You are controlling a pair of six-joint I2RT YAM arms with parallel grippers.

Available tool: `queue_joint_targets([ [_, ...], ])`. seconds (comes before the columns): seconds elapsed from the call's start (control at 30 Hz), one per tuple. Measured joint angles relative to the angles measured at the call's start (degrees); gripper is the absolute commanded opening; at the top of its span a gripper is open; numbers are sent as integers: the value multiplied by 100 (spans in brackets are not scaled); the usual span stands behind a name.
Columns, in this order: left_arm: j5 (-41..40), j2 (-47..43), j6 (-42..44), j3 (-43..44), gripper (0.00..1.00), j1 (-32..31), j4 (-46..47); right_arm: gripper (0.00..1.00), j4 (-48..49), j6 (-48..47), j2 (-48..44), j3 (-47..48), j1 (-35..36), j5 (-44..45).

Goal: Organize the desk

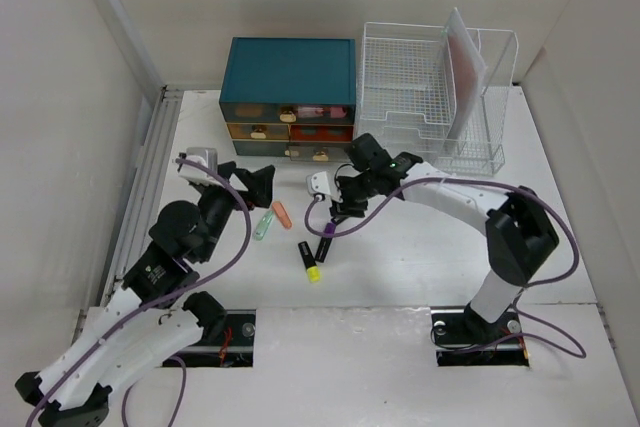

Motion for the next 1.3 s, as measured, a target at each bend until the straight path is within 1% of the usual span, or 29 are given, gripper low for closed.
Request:
queue_joint_targets([
  [0.07, -111, -297, 260, -378, 85, 7, -131, 54, 0, 4, 254, 33, 59, 254],
  [0.13, -162, -553, 442, -570, 84, 7, -258, 54, -35, 4, 455, 35, 118, 444],
  [0.33, -122, -1115, 686, -669, 84, 7, -208, 54, -155, 4, 833, 181, 197, 905],
  [0.77, -92, -1320, 769, -669, 84, 7, -170, 54, -155, -7, 1311, 247, 199, 1478],
  [0.87, -92, -1320, 772, -671, 84, 7, -168, 48, -155, -24, 1331, 254, 199, 1526],
  [0.93, -90, -1320, 772, -671, 84, 7, -168, 40, -155, -39, 1342, 254, 199, 1569],
  [0.97, -90, -1320, 772, -671, 84, 7, -168, 34, -155, -37, 1357, 256, 199, 1576],
  [1.03, -90, -1325, 772, -671, 84, 7, -170, 29, -160, -59, 1375, 295, 199, 1602],
  [1.07, -90, -1331, 772, -671, 84, 7, -168, 25, -160, -59, 1390, 315, 199, 1611],
  [1.2, -90, -1362, 772, -671, 84, 7, -166, 16, -160, -81, 1405, 337, 199, 1628],
  [1.3, -90, -1362, 772, -671, 84, 7, -168, 15, -168, -79, 1403, 343, 199, 1628],
])
